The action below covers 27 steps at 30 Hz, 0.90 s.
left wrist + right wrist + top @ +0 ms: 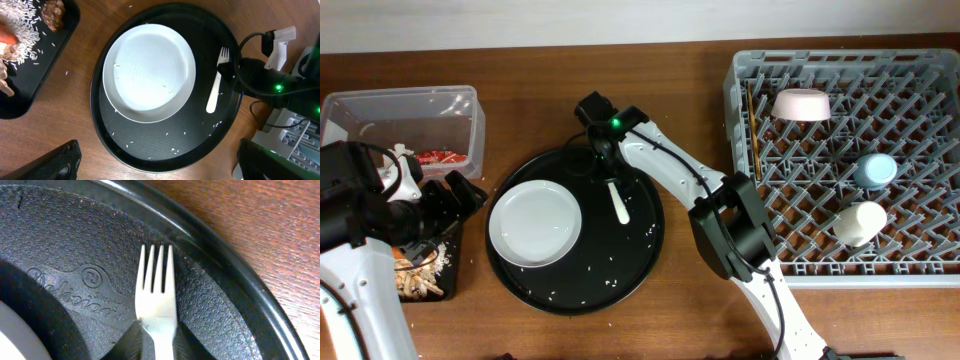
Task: Sort waste into correct bins and load items into the dishwasher rack
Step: 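Lower the right gripper and grasp the white fork handle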
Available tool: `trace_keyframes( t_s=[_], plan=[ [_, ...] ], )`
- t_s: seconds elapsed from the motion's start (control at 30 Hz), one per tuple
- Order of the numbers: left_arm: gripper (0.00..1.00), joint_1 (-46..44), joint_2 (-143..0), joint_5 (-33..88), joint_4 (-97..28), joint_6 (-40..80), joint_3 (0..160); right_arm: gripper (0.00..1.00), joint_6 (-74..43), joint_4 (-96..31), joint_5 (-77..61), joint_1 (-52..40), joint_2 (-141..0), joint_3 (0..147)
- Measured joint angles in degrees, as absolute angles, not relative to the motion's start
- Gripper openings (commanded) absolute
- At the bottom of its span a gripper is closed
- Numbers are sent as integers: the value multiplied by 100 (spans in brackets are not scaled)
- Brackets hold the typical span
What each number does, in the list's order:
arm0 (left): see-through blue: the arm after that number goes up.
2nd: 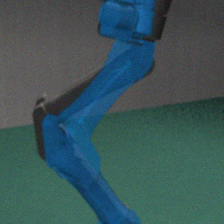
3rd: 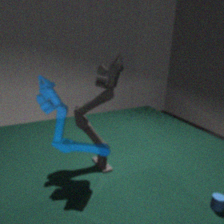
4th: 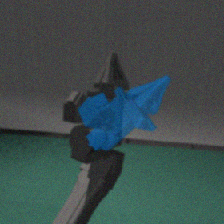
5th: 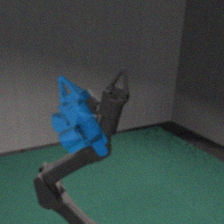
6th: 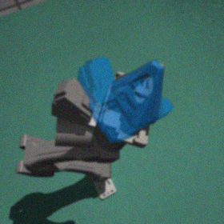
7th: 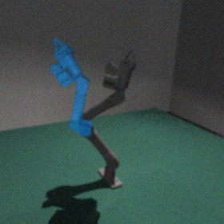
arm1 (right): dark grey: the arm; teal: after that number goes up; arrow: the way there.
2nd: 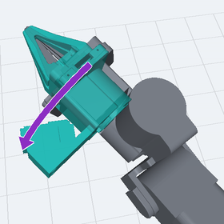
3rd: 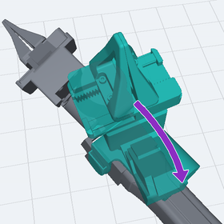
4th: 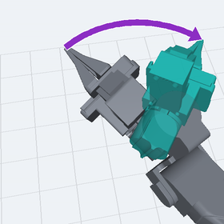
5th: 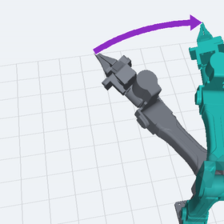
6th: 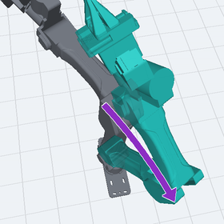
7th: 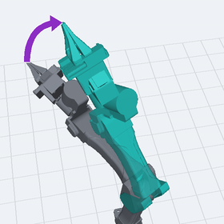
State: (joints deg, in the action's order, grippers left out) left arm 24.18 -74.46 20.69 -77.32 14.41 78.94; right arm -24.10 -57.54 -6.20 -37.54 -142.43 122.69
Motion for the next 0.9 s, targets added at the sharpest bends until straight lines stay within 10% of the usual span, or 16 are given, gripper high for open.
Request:
trace_keyframes(
  t_s=[0.9],
  plan=[
    [99, 2418, -7448, 2069, -7732, 1439, 7894, 4, -2462, -5865, -655, -3907, -14204, 12267]
  ],
)
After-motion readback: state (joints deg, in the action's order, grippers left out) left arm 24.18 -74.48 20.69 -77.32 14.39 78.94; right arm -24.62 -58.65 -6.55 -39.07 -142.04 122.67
